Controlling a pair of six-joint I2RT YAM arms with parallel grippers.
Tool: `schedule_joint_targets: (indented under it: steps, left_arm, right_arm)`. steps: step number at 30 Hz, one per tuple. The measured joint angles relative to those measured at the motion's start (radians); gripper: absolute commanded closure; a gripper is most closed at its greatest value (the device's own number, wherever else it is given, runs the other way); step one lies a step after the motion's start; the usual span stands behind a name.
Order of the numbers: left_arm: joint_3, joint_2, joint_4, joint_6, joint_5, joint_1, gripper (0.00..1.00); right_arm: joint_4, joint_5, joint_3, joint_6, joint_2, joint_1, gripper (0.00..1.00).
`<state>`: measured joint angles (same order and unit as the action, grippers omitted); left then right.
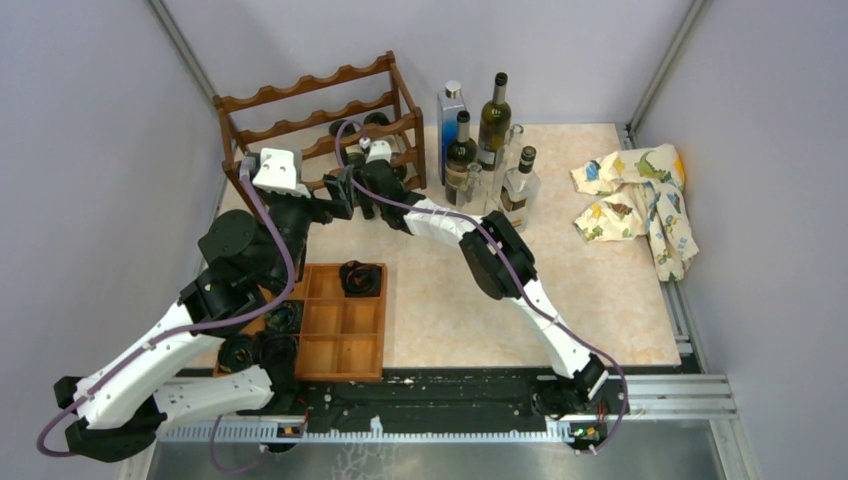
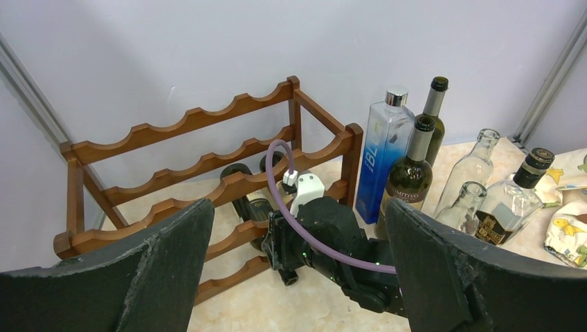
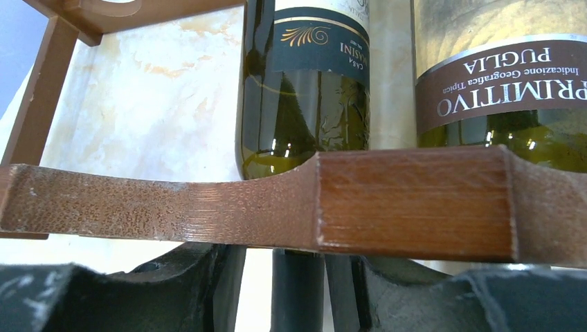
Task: Put the wine bottle on the wine rack
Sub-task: Place the wine bottle in the wine rack.
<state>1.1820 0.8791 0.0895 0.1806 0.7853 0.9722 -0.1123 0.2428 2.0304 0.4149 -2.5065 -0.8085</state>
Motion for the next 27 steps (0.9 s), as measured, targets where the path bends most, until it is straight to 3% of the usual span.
schedule_joint_targets:
  steps: [27]
  left_arm:
    - [-0.029,-0.013,-0.030,-0.004,0.001,0.000,0.01]
  right_arm:
    - [-0.069,-0.128,-0.299,-0.025,0.121,0.002,0.62]
